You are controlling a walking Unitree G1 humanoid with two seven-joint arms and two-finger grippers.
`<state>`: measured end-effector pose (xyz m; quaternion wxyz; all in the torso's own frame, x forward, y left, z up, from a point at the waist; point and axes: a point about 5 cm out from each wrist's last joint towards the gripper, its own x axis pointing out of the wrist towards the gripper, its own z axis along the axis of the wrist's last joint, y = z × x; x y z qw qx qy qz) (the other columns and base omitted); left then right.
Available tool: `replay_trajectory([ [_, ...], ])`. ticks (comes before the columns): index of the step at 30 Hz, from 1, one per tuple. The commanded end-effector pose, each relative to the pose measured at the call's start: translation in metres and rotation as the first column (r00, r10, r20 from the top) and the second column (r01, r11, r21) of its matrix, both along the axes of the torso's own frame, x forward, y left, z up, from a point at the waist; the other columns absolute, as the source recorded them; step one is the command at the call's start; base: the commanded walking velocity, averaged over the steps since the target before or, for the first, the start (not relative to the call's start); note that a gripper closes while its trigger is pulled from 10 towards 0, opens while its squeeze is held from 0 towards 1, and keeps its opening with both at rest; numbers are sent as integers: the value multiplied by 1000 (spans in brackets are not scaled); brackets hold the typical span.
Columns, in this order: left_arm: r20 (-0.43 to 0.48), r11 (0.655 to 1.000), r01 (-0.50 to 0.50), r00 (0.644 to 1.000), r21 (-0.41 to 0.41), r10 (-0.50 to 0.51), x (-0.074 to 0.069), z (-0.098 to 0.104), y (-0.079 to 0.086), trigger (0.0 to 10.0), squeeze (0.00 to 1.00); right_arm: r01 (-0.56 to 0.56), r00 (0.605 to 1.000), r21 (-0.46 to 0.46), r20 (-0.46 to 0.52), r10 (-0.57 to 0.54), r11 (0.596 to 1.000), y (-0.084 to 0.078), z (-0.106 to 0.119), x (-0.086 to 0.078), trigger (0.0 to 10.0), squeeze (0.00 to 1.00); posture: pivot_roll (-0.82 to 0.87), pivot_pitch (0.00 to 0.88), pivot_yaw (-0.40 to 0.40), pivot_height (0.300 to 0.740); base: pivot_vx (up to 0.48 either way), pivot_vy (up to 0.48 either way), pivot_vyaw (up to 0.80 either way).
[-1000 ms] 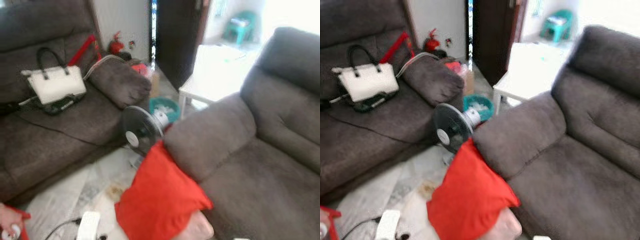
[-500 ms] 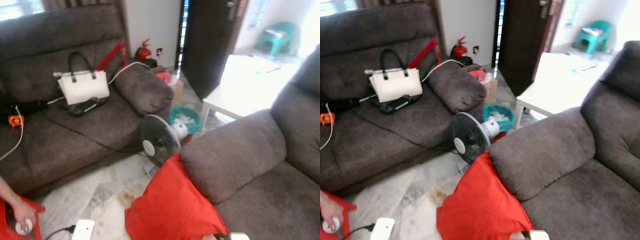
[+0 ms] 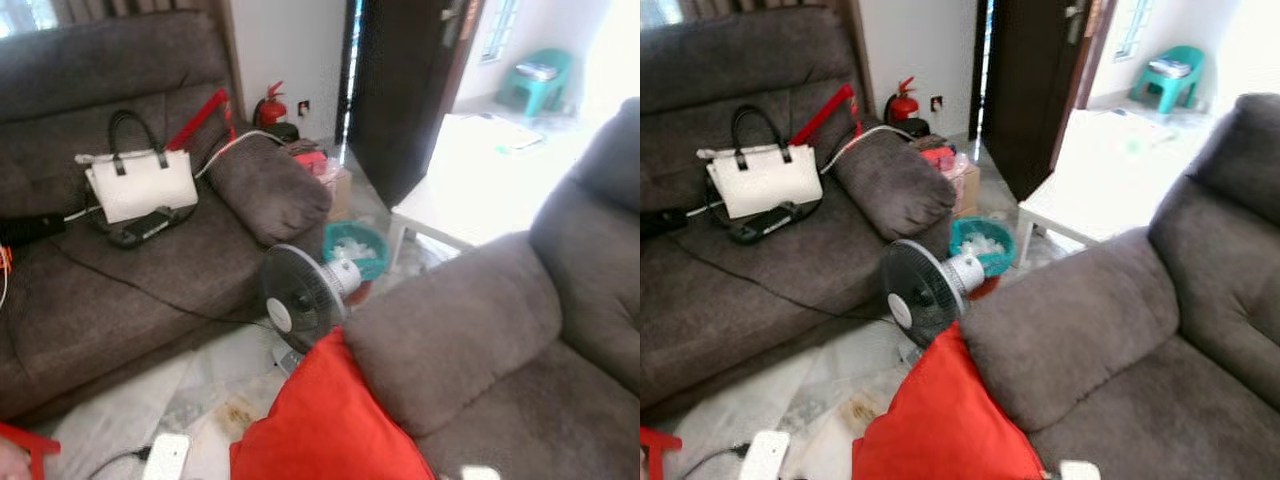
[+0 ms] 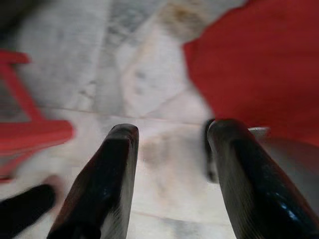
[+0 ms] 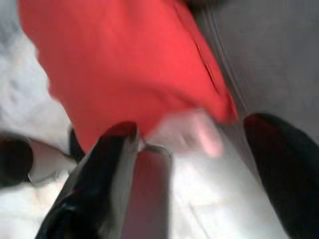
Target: Move the pillow to the sofa from floor
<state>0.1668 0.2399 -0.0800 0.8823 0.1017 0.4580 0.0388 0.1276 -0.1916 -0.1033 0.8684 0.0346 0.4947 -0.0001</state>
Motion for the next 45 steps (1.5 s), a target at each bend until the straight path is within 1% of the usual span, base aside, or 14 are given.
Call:
replay_trajectory([
  [1,52,998,31,998,52,-34,6,3,-5,10000,0,8,1000,-26,1,-8,1000,-10,0,-5,10000,0,98,6,-47,740,0,0,0],
  [8,197,994,-11,980,113,-12,13,12,-2,10000,0,0,997,-55,81,5,998,-11,4,2,10000,0,108,2,-44,740,0,0,0],
  [16,379,993,-24,925,119,-23,23,25,-5,10000,0,123,954,3,274,-119,992,-12,16,13,10000,0,110,0,-44,740,0,0,0],
  [17,387,992,-18,922,126,-32,23,26,-6,10000,0,112,932,7,346,-108,994,-13,25,33,10000,0,111,0,-45,740,0,0,0],
  [18,399,990,-10,916,140,-47,25,27,-6,10000,0,86,871,9,484,-79,996,-15,48,71,10000,0,113,0,-44,740,0,0,0],
  [20,409,988,-6,911,152,-57,26,28,-7,10000,0,71,821,9,567,-64,997,-16,64,93,10000,0,113,0,-44,740,0,0,0],
  [21,661,986,24,739,167,-130,76,74,-21,10000,0,70,802,1,595,-57,998,-16,70,99,10000,0,115,0,-44,740,0,0,0],
  [22,765,983,43,623,177,-165,99,105,-32,10000,0,75,787,6,614,-63,997,-15,72,100,10000,0,121,0,-43,740,0,0,0],
  [23,765,983,43,623,177,-165,99,105,-32,10000,0,75,787,6,614,-63,997,-15,72,100,10000,0,121,0,-43,740,0,0,0],
  [24,821,982,63,540,180,-185,111,126,-41,10000,0,79,766,9,640,-66,997,-14,76,102,10000,0,121,0,-43,740,0,0,0],
  [26,850,973,106,474,203,-229,113,141,-49,10000,0,68,714,7,698,-54,998,-9,85,105,10000,0,136,0,-49,740,0,0,0],
  [33,869,956,145,401,253,-291,112,150,-52,10000,0,64,633,13,772,-51,998,-7,101,113,10000,0,157,0,-49,740,0,0,0],
  [39,855,954,126,424,271,-298,118,160,-48,10000,0,106,570,21,818,-78,994,-13,117,122,10000,0,147,0,-27,740,0,0,0],
  [45,867,956,112,401,272,-294,134,172,-46,10000,0,123,552,24,829,-88,992,-17,123,130,10000,0,151,0,-18,740,0,0,0],
])
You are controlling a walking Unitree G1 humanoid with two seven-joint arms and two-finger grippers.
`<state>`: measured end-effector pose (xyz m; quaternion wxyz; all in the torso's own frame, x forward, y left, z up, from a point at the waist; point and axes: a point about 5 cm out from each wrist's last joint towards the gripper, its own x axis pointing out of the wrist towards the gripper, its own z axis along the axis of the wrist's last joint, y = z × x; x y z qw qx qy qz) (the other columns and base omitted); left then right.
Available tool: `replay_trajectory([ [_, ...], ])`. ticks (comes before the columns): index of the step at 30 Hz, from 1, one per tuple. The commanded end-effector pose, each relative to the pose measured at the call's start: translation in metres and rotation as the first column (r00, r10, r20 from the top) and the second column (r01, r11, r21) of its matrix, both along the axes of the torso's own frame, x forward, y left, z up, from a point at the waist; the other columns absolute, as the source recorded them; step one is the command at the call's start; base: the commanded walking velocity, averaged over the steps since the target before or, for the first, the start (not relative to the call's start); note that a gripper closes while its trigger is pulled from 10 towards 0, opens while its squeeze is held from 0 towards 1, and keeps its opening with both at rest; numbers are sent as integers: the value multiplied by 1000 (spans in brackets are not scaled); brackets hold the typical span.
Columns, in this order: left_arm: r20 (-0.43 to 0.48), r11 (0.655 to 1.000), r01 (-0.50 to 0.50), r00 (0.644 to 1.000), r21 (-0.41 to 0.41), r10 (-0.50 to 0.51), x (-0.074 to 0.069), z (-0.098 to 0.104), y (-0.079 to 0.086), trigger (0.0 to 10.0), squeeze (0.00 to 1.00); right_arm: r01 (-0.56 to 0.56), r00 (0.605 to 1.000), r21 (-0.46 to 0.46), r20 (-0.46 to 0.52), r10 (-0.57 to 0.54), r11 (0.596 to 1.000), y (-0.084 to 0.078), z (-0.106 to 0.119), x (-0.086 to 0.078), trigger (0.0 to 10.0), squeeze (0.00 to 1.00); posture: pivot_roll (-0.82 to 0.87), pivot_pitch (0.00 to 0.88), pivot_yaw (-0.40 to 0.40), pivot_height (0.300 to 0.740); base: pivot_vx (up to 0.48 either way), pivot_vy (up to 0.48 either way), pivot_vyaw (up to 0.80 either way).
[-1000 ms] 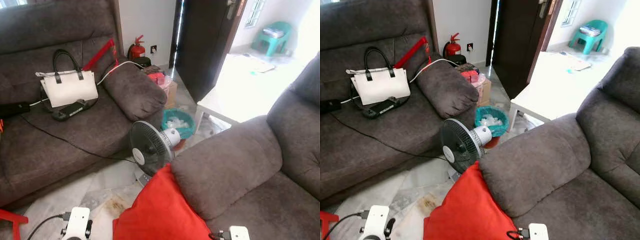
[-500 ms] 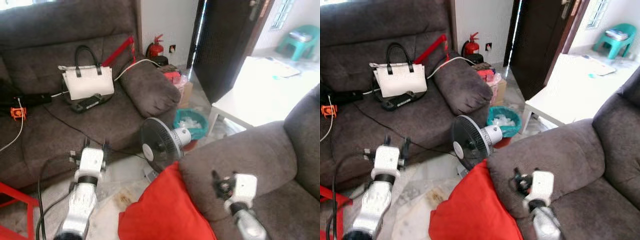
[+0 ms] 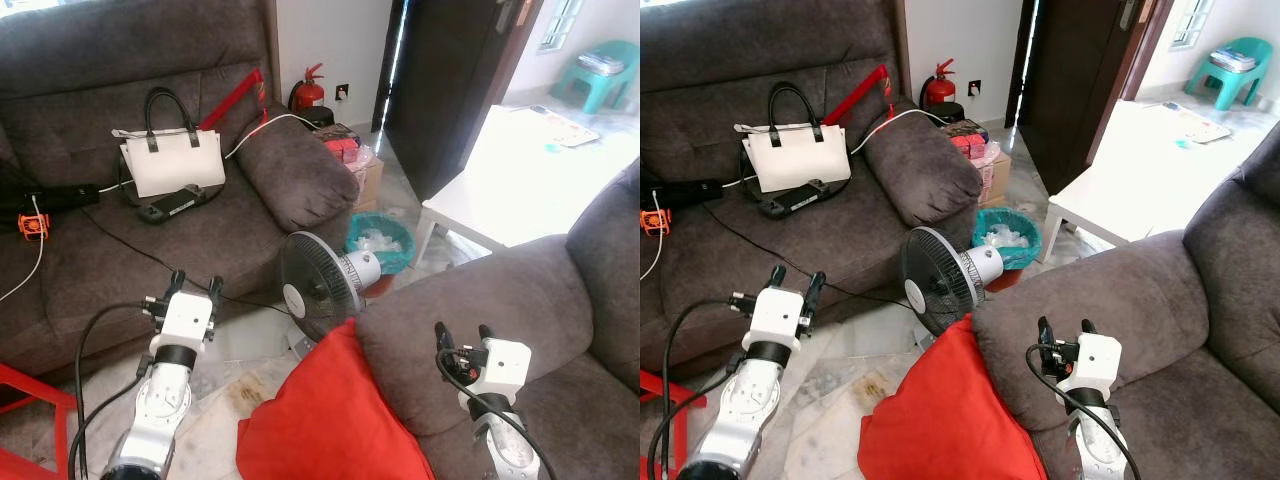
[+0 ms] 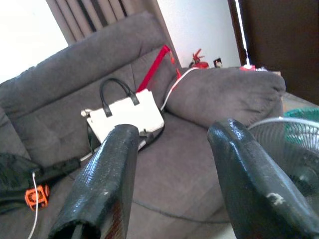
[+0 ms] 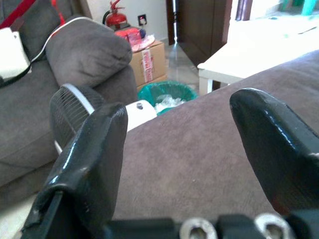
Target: Move the pillow to the sofa from floor
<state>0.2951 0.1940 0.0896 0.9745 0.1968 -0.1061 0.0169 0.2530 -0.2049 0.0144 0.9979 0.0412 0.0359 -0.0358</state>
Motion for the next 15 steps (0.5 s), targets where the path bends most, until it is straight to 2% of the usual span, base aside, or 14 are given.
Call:
replay_trajectory([
  [1,-2,1000,-2,1000,-4,2,6,3,0,10000,0,19,1000,5,19,-19,1000,-4,5,5,10000,0,151,0,-18,740,0,0,0],
  [6,9,1000,-10,1000,-19,10,14,12,1,10000,0,26,999,13,27,-26,1000,-3,10,14,10000,0,167,0,-19,740,0,0,0],
  [11,-18,999,-22,1000,-29,21,8,4,1,10000,0,40,999,8,-5,-40,999,-7,5,9,10000,0,167,0,-28,740,0,0,0],
  [14,-47,999,-33,998,-40,31,-4,-8,2,10000,0,35,999,-16,-23,-36,999,-16,0,0,10000,0,166,0,-41,740,0,0,0],
  [15,-47,999,-33,998,-40,31,-4,-8,2,10000,0,35,999,-16,-23,-36,999,-16,0,0,10000,0,166,0,-41,740,0,0,0],
])
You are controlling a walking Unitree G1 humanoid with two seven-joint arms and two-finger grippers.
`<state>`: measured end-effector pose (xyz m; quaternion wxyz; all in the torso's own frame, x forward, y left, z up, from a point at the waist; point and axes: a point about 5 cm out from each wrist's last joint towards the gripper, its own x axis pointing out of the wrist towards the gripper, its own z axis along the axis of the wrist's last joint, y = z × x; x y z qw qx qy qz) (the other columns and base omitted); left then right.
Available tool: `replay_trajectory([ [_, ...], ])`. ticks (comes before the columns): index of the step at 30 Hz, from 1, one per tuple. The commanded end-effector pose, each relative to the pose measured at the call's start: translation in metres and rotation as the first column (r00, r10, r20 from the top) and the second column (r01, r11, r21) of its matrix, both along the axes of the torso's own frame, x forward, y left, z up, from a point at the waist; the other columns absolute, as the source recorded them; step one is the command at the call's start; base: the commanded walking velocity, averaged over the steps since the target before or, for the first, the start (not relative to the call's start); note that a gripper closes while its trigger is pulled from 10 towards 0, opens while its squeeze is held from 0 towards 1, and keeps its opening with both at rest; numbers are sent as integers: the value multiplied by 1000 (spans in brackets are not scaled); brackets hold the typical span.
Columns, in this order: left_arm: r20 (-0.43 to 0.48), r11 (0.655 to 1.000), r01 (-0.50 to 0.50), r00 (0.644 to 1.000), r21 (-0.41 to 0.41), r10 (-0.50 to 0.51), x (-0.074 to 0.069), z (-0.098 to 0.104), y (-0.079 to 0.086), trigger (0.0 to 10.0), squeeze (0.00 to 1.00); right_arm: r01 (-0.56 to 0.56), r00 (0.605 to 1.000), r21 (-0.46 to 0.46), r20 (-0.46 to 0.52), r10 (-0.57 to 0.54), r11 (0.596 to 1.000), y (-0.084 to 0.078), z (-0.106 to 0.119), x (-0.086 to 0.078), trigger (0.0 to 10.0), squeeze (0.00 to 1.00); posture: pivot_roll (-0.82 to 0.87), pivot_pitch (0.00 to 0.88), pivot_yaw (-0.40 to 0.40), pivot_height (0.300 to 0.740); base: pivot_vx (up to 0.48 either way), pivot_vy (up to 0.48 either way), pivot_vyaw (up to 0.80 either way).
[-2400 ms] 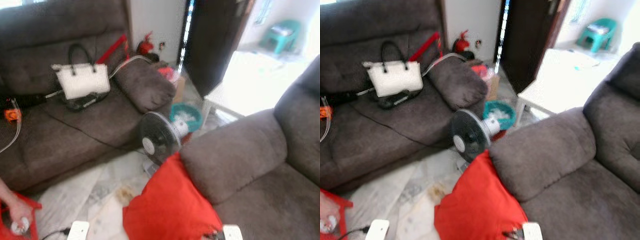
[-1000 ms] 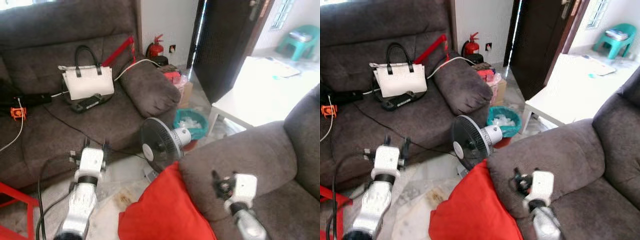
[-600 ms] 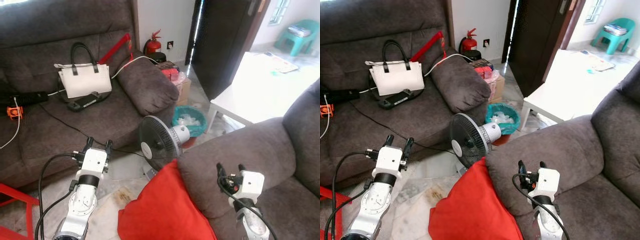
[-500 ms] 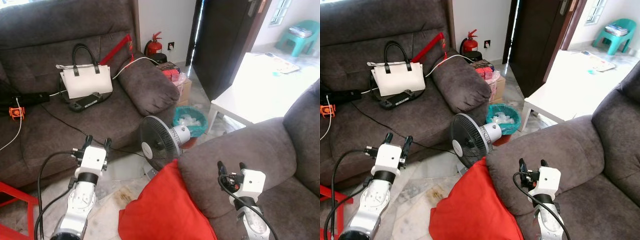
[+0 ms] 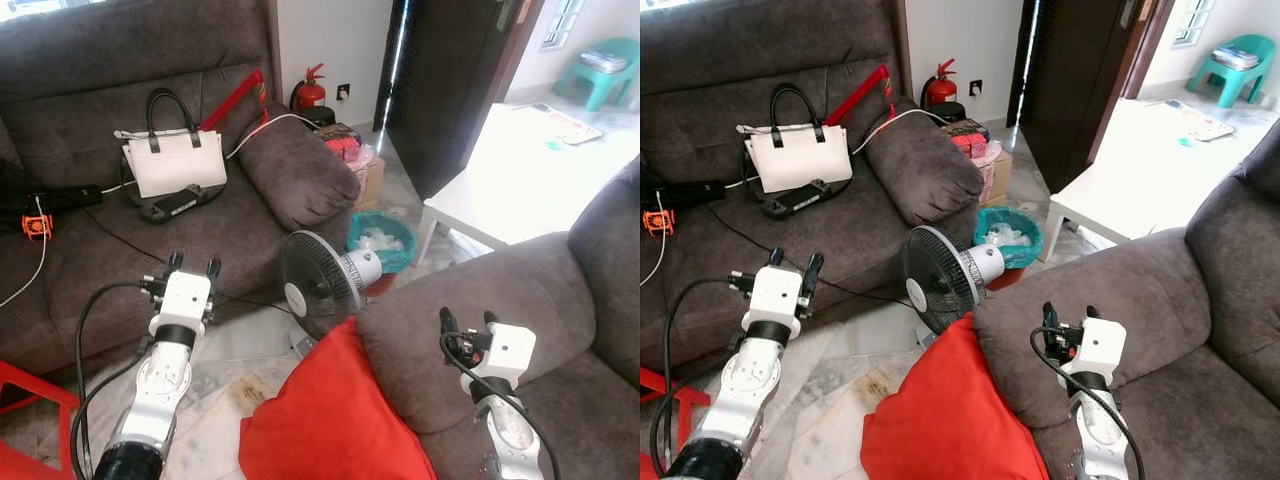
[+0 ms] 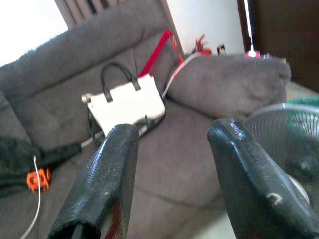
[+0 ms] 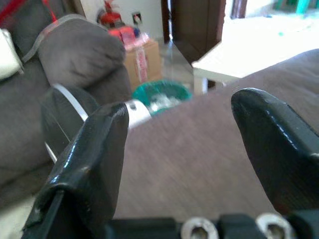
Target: Move the pillow to the sofa from floor
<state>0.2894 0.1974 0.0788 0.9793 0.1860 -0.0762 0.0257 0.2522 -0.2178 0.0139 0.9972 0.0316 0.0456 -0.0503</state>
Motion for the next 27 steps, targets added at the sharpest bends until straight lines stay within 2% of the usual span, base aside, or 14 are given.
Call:
replay_trajectory([
  [1,1,1000,-11,1000,-16,11,0,1,-1,10000,0,13,1000,0,-11,-13,1000,-5,-1,-2,10000,0,166,0,-45,740,0,0,0],
  [3,-11,999,-24,1000,-21,24,-6,-5,1,10000,0,14,1000,-7,-17,-14,1000,-8,-2,-4,10000,0,171,0,-60,740,0,0,0],
  [10,-8,997,-69,998,-44,69,-10,-5,8,10000,0,-1,1000,-15,4,1,1000,-8,3,-2,10000,0,180,0,-76,740,0,0,0],
  [15,-9,995,-89,996,-33,89,-25,-8,13,10000,0,-2,1000,-20,1,2,1000,-8,0,-12,10000,0,169,0,-57,740,0,0,0],
  [18,-11,996,-82,997,-27,81,-28,-7,13,10000,0,3,1000,-20,3,-3,1000,-9,-1,-15,10000,0,162,0,-53,740,0,0,0],
  [27,8,998,-53,999,-20,53,-23,4,12,10000,0,9,1000,-24,25,-8,1000,-8,7,-14,10000,0,114,0,-27,740,0,0,0],
])
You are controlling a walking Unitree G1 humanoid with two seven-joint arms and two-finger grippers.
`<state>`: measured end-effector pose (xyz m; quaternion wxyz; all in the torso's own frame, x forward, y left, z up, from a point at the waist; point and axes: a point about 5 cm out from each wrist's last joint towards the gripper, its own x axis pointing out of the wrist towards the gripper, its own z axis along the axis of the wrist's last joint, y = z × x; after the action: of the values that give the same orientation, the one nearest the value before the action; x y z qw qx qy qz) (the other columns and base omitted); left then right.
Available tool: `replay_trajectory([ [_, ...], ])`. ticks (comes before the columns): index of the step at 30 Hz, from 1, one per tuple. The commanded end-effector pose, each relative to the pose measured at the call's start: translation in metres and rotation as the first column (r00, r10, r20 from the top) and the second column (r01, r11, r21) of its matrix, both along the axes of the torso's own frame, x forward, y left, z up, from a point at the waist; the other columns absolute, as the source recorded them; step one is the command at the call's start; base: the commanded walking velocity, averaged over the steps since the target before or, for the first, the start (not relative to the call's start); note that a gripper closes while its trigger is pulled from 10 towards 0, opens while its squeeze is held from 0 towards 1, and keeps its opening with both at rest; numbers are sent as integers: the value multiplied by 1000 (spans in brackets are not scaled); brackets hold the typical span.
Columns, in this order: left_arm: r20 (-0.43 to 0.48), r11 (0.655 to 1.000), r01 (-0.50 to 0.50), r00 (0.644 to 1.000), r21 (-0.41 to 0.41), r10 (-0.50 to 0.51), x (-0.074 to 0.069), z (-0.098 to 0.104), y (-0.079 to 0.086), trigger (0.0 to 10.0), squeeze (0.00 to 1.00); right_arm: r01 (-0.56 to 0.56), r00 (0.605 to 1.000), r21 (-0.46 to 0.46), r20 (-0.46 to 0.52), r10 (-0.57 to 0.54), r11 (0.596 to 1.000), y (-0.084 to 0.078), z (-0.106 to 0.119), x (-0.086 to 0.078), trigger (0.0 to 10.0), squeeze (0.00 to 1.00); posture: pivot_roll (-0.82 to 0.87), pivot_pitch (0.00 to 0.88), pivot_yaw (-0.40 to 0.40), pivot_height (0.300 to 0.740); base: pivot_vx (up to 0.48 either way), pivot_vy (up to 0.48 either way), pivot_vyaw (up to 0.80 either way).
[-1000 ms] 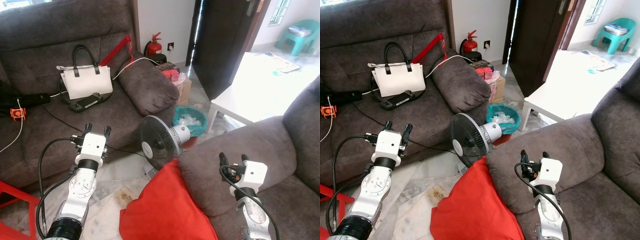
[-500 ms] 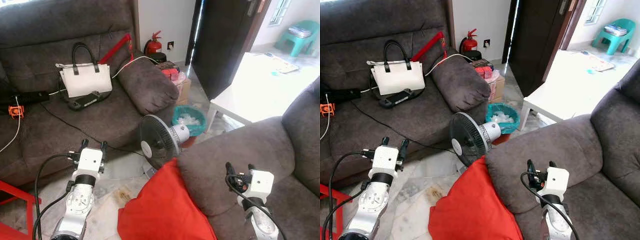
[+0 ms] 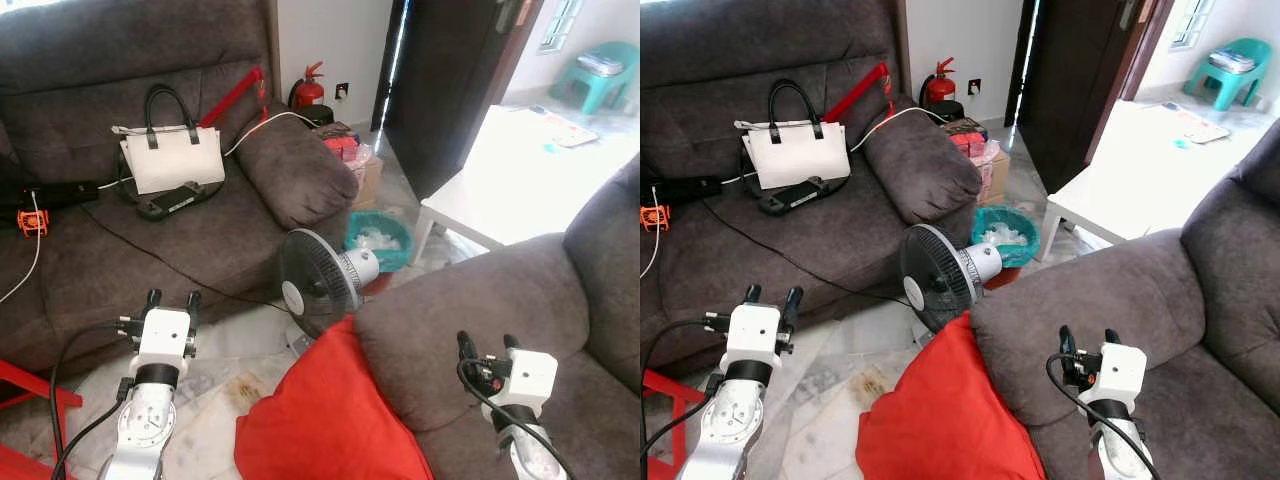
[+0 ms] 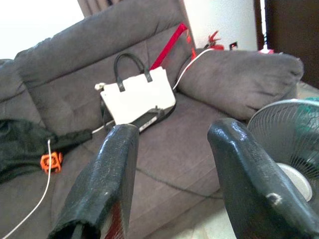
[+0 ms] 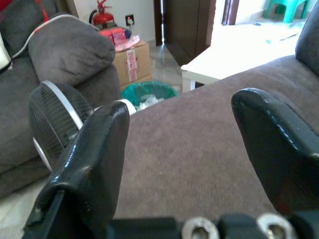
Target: Move the pillow to the sofa from floor
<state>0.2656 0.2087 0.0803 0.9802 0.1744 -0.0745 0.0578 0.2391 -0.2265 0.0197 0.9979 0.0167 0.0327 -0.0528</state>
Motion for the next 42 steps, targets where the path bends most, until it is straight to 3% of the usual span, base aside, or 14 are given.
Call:
replay_trajectory([
  [1,-4,1000,24,1000,14,-24,1,4,0,10000,0,7,1000,9,3,-8,1000,1,1,-1,10000,0,113,0,-24,740,0,0,0],
  [7,-15,999,31,999,21,-31,2,4,2,10000,0,7,1000,21,-5,-7,1000,7,-1,-1,10000,0,116,0,-14,740,0,0,0],
  [16,-27,999,23,999,22,-22,-4,3,2,10000,0,-26,999,9,-26,27,1000,8,0,2,10000,0,140,0,-38,740,0,0,-694],
  [33,-34,1000,-5,999,10,6,-6,4,1,10000,0,-52,999,4,-4,52,999,14,7,9,10000,0,159,0,-47,740,0,0,0],
  [42,-35,997,-47,998,-56,45,-1,5,1,10000,0,-41,999,-9,28,42,999,11,16,15,10000,0,158,0,-47,740,0,0,0],
])
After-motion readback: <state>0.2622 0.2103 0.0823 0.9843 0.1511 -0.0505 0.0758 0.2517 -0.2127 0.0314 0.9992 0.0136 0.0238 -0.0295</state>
